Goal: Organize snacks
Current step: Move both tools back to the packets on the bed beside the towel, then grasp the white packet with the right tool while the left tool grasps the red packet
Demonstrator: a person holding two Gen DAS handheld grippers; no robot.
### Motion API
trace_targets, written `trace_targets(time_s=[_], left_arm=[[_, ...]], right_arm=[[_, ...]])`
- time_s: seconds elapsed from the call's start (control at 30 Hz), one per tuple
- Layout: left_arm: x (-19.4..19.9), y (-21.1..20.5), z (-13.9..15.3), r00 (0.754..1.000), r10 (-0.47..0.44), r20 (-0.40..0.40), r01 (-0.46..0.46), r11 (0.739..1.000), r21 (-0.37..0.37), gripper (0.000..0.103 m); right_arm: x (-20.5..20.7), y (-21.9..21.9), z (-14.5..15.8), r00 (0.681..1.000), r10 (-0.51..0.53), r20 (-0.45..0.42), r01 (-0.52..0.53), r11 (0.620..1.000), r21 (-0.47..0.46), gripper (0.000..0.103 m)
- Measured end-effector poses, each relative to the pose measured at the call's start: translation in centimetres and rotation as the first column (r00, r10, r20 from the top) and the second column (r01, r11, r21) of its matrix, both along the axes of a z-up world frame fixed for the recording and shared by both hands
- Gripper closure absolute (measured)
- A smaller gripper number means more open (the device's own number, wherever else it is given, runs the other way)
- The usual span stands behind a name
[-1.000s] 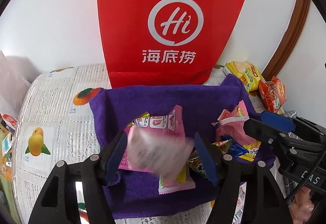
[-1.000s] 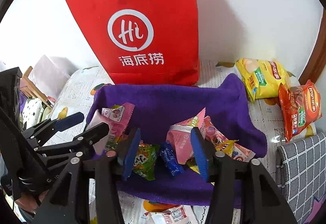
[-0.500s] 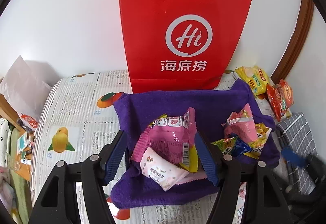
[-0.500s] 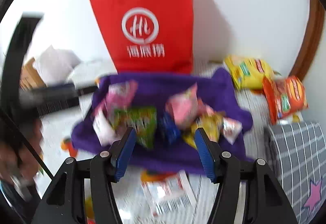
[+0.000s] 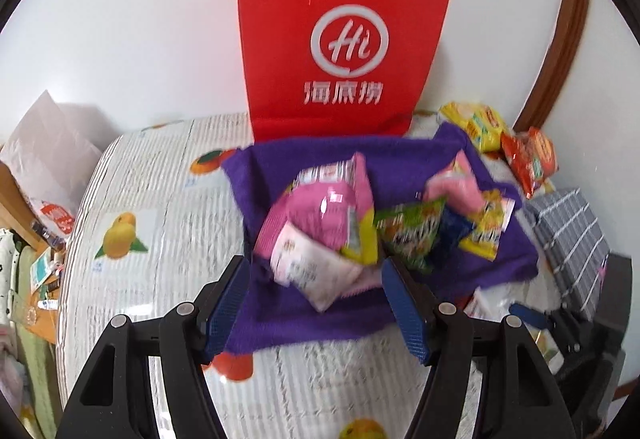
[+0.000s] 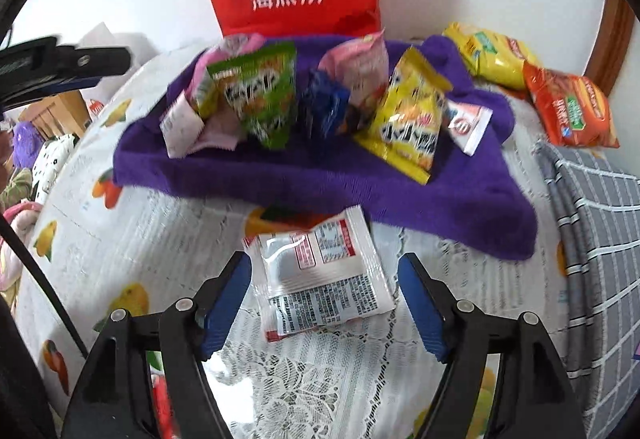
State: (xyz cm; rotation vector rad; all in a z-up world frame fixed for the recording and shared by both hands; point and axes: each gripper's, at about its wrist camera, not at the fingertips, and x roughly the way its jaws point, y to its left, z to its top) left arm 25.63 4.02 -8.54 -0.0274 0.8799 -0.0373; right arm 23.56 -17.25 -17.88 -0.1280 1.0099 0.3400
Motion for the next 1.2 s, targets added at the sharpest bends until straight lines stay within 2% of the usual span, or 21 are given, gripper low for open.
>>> trace_targets(time_s=[0.1,0.13,0.23,0.37,0.47,0.7,0.83,1.0,1.2], left_arm=[[-1.0,0.4,-1.1,1.0,-0.002,-0.021,0.002,1.0,0.003,0.036],[-1.3,0.5,-1.4,1.0,0.001,-0.027,-0.001,1.0,-0.001,0.036],[-2.2,1.1,-2.3,0.999,0.006,-0.045,-0.007,1.0,-0.024,0.036],[-3.2,1.6,-3.4,0.998,0.013,-0.068,-0.016,0.999,-0.045,0.036],[-4.1,1.6,-3.9,0.997,0.013,-0.079,-0.016,0.999,-0.041,0.036],[-6.8,1.3,-4.5,0.996,-0.004,-0.089,0.001,0.999,-0.038,0.036],[-8.3,1.0,-4.9,0.995,-0.016,-0.1,0.01,0.998,-0.061,0.037],[-10.3,-0.2,-5.7,0.992,-0.042,-0.117,0.036,0.998,-0.053,0.036],[-12.9,-1.6,-6.7,0.984,-0.112,-0.14,0.094,0.987,-0.13,0.036]], right_arm=[[0.1,0.6,-1.3,1.0,0.012,-0.018,-0.012,1.0,-0.027,0.027],[0.2,0.8,-1.7,1.0,0.007,-0.021,-0.008,0.999,-0.037,0.024],[-0.1,1.4,-2.0,1.0,0.015,-0.002,-0.015,0.998,-0.053,0.017],[-0.1,2.0,-2.2,1.0,0.012,0.027,-0.01,0.998,-0.064,0.016],[0.1,1.9,-1.9,1.0,-0.007,0.03,0.01,0.997,-0.072,0.028],[-1.4,1.1,-1.3,1.0,-0.013,0.018,0.014,0.999,-0.05,0.044],[-2.4,0.2,-0.6,0.999,-0.048,-0.004,0.048,0.999,0.004,0.045],[-4.8,-1.7,2.2,0.992,-0.116,0.046,0.114,0.993,0.038,0.045],[-7.7,-4.1,5.5,0.983,-0.17,0.074,0.163,0.982,0.099,0.045]])
